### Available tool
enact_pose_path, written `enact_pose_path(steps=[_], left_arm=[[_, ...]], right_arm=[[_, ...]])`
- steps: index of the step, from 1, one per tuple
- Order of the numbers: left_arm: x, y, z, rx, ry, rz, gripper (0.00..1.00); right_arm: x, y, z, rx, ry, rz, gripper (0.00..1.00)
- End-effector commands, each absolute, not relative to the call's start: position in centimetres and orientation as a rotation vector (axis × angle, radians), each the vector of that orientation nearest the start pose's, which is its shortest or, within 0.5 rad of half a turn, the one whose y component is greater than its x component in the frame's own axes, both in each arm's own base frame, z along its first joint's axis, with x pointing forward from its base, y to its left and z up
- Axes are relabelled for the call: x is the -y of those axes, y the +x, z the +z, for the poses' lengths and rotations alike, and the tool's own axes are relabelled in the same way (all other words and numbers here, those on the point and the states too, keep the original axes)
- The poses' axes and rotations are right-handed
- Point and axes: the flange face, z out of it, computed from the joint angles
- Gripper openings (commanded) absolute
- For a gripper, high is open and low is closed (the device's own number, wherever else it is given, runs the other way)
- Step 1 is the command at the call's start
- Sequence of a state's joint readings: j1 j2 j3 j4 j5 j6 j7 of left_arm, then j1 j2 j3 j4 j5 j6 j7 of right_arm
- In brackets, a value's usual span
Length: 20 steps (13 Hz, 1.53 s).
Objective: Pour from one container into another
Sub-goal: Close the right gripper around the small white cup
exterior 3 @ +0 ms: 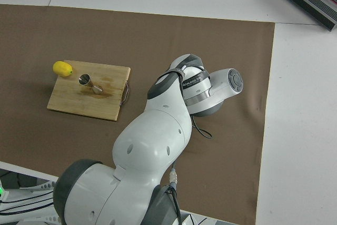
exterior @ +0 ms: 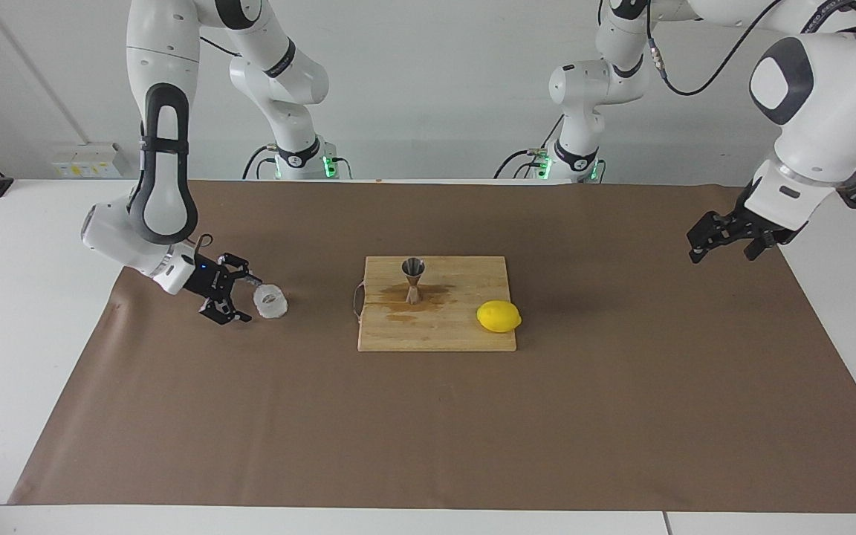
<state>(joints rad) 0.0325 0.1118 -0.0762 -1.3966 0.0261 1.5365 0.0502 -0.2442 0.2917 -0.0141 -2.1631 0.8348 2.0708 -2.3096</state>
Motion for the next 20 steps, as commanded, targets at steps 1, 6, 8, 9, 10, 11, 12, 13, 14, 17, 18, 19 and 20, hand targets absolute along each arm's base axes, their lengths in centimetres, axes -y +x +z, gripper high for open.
enact_pose_path(steps=[1,6,8,9,10,11,12,13,14,17,18,19,20], left_arm=[[2.5,55.9,66.2,-0.201,-3.111,-0.016,1.00],[3.6,53.0,66.5,-0.229,-3.102,0.022,1.00],[3.7,53.5,66.2,-0.233,-3.102,0.029,1.00],[3.6,53.4,66.2,-0.231,-3.102,0.036,1.00],[3.6,53.4,66.2,-0.231,-3.102,0.038,1.00],[3.5,53.5,66.1,-0.229,-3.102,0.036,1.00],[3.8,53.5,66.0,-0.233,-3.101,0.038,1.00],[3.9,53.5,66.0,-0.238,-3.102,0.038,1.00],[3.9,53.4,66.0,-0.236,-3.102,0.043,1.00],[3.6,53.5,65.9,-0.229,-3.103,0.043,1.00],[3.6,53.5,65.8,-0.229,-3.103,0.046,1.00],[3.6,53.5,65.8,-0.229,-3.103,0.046,1.00],[3.6,53.5,65.9,-0.229,-3.103,0.043,1.00]], right_arm=[[8.8,51.8,24.5,1.704,-1.846,-0.703,1.00],[7.6,52.1,24.6,1.697,-1.837,-0.717,0.79],[7.3,52.3,24.7,1.704,-1.833,-0.717,0.41],[7.4,52.4,24.7,1.703,-1.835,-0.720,0.25],[7.4,52.5,24.8,1.706,-1.834,-0.722,0.13],[7.3,52.7,25.1,1.713,-1.831,-0.727,0.04],[7.1,52.9,25.4,1.718,-1.830,-0.734,0.04],[7.1,53.2,25.8,1.723,-1.832,-0.738,0.04],[6.8,53.4,26.2,1.712,-1.843,-0.736,0.04],[3.4,54.6,30.1,1.702,-1.879,-0.722,0.04],[2.2,54.7,31.2,1.670,-1.906,-0.708,0.04],[0.8,55.1,32.3,1.652,-1.919,-0.697,0.04],[-0.7,55.4,33.3,1.638,-1.931,-0.677,0.04]])
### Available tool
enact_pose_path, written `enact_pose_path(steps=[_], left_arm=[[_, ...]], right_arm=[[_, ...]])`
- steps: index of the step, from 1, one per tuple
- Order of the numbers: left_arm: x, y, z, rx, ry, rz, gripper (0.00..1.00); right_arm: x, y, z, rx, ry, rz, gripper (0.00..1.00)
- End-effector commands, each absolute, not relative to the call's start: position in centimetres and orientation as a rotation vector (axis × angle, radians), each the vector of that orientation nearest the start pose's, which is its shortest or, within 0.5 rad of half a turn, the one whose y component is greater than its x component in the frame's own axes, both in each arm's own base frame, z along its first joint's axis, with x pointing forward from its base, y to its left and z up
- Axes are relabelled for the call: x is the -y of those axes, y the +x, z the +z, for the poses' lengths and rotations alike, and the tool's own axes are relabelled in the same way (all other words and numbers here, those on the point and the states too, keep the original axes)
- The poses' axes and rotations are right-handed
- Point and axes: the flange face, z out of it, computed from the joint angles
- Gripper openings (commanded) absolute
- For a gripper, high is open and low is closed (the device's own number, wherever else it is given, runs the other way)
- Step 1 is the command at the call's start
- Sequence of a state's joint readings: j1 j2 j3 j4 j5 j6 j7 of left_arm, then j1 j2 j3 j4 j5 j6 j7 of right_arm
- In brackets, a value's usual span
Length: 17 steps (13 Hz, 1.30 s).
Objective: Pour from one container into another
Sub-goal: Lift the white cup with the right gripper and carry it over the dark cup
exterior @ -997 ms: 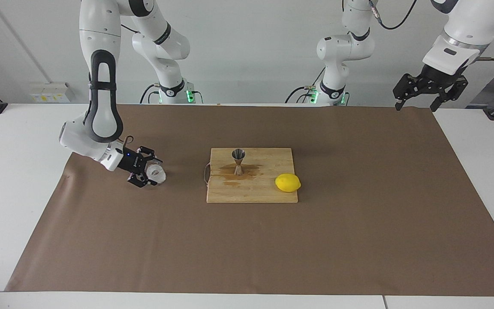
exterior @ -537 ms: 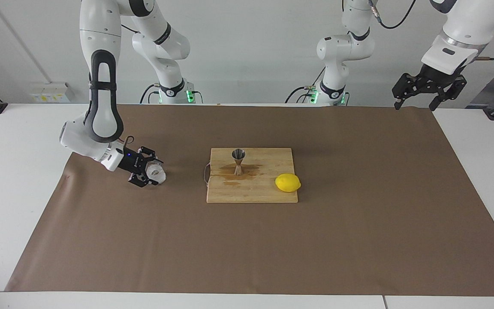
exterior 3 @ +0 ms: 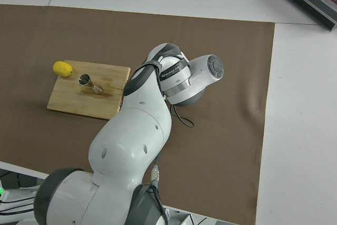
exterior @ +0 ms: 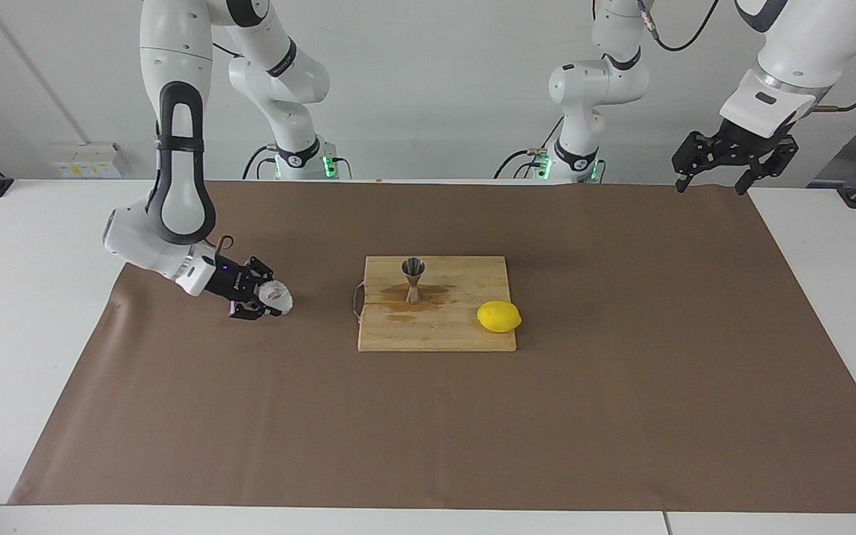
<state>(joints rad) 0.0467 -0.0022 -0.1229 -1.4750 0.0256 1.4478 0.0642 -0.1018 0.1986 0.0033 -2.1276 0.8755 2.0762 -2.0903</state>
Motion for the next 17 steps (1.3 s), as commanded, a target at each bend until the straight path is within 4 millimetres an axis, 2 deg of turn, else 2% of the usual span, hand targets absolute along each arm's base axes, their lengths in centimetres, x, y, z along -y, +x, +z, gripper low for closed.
enact_pose_path(steps=[1,2,4,9,11,14,17], left_arm=[[3.6,53.5,65.9,-0.229,-3.103,0.043,1.00],[3.6,53.5,65.9,-0.229,-3.103,0.041,1.00],[3.6,53.5,66.0,-0.229,-3.103,0.039,1.00],[3.6,53.4,66.0,-0.231,-3.103,0.043,1.00],[3.6,53.3,65.8,-0.231,-3.102,0.051,1.00],[3.5,53.4,65.7,-0.229,-3.102,0.053,1.00],[3.6,53.4,65.5,-0.232,-3.103,0.058,1.00]], right_arm=[[-1.9,55.8,34.5,1.635,-1.954,-0.654,0.04],[-2.6,56.2,35.3,1.645,-1.992,-0.631,0.04],[-5.4,56.4,37.3,1.674,-2.040,-0.595,0.04],[-10.3,57.1,40.0,1.692,-2.112,-0.528,0.04],[-13.0,57.0,40.9,1.711,-2.139,-0.481,0.04],[-16.7,56.9,42.8,1.812,-2.189,-0.417,0.04],[-20.4,56.1,43.5,1.921,-2.202,-0.368,0.04]])
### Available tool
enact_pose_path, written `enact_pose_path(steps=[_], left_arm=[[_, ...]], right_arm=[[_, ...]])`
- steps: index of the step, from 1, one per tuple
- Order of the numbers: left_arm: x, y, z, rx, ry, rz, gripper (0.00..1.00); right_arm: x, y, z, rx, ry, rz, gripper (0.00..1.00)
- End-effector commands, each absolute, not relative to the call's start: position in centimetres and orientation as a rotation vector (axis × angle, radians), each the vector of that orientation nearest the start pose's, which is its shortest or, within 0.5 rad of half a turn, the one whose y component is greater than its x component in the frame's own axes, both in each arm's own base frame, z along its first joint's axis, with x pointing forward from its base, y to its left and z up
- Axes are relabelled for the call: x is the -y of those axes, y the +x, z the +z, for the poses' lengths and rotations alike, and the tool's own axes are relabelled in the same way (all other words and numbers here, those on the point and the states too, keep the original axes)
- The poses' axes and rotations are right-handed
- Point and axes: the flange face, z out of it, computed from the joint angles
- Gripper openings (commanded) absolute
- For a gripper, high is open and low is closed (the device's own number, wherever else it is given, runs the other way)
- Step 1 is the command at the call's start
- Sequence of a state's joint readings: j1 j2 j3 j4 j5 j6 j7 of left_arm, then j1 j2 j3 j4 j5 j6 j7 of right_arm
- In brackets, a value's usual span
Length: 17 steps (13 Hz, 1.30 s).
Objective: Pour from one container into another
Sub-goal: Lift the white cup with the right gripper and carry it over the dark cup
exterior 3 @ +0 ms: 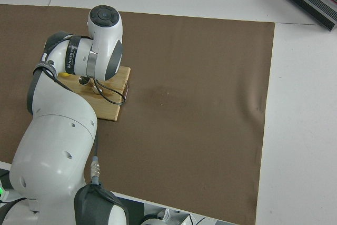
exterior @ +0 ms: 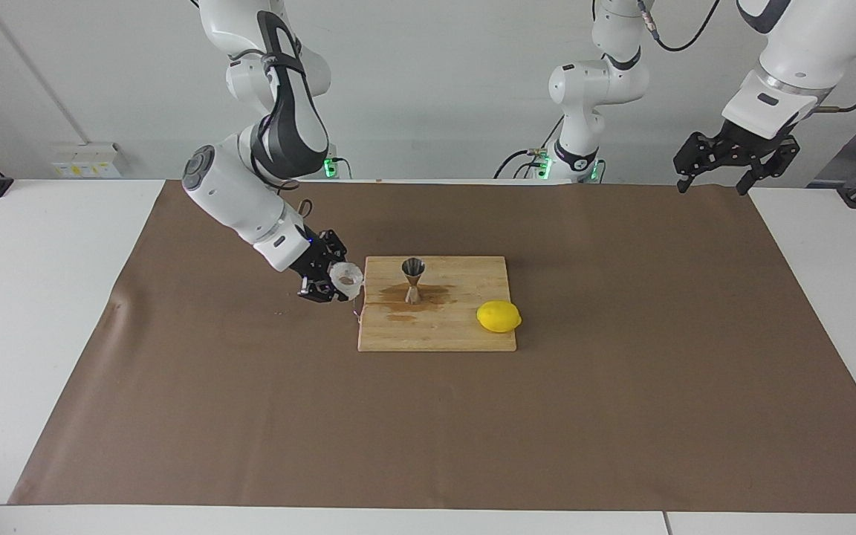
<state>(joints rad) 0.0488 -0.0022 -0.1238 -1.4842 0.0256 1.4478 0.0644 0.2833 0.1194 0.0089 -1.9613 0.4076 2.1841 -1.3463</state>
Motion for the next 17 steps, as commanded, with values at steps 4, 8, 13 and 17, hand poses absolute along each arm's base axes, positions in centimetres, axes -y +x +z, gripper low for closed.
enact_pose_path(steps=[4,8,13,17], left_arm=[[3.7,53.4,65.6,-0.234,-3.103,0.055,1.00],[3.0,53.5,65.5,-0.212,-3.104,0.056,1.00],[2.9,53.4,65.6,-0.210,-3.104,0.056,1.00],[2.8,53.5,65.8,-0.210,-3.104,0.051,1.00]], right_arm=[[-23.7,55.1,44.1,2.043,-2.243,-0.298,0.04],[-25.5,54.2,44.1,2.201,-2.234,-0.242,0.03],[-26.8,53.3,44.0,2.354,-2.246,-0.185,0.04],[-27.8,52.6,44.1,2.415,-2.308,-0.191,0.02]])
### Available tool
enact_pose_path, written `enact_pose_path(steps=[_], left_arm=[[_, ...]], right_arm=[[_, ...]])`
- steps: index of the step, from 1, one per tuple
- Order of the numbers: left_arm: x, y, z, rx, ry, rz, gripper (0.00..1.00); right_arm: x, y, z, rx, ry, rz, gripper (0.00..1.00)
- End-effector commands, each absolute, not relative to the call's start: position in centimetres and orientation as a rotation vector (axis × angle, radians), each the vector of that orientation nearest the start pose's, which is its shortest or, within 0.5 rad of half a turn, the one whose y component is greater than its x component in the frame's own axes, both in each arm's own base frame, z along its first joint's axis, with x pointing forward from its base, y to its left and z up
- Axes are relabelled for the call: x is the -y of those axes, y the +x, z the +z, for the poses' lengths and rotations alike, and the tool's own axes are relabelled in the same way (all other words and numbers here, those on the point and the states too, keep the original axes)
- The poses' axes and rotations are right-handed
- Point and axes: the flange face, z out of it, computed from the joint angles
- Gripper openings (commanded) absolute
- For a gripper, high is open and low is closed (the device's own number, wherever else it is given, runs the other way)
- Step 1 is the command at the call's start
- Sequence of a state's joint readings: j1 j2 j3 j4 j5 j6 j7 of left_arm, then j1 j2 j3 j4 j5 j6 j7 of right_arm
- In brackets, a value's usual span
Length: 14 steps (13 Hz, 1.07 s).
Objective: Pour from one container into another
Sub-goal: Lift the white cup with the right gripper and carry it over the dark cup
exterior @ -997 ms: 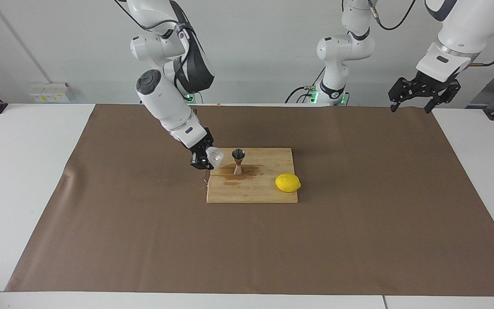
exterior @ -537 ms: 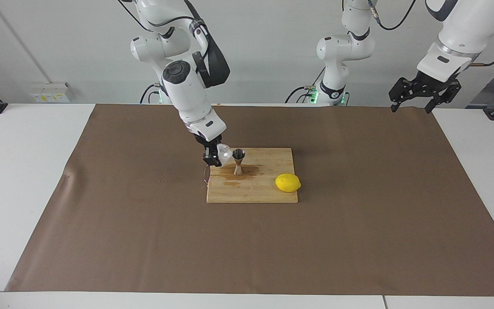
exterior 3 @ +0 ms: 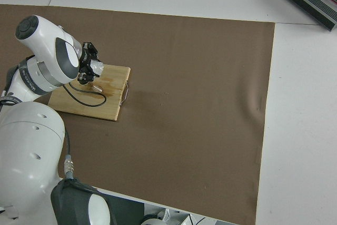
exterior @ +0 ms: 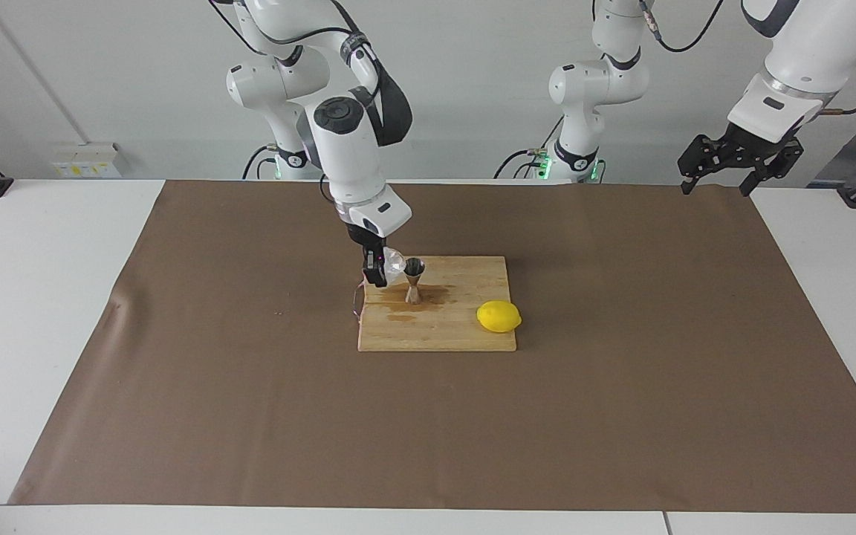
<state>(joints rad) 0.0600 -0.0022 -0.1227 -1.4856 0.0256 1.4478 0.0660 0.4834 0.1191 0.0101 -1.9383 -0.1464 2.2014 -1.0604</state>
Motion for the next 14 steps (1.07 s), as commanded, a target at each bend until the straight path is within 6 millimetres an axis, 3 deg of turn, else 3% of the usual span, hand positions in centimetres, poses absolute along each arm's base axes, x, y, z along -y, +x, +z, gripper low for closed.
enact_pose_path(steps=[1,7,14], left_arm=[[2.8,53.5,65.7,-0.210,-3.103,0.053,1.00],[2.7,53.3,66.2,-0.204,-3.103,0.049,1.00],[3.0,53.2,66.4,-0.200,-3.104,0.041,1.00]], right_arm=[[-27.9,52.5,44.2,-2.107,2.006,0.172,0.02],[-30.1,50.6,43.6,-2.063,1.927,0.146,0.02],[-30.9,47.7,42.7,-2.012,1.804,0.121,0.03]])
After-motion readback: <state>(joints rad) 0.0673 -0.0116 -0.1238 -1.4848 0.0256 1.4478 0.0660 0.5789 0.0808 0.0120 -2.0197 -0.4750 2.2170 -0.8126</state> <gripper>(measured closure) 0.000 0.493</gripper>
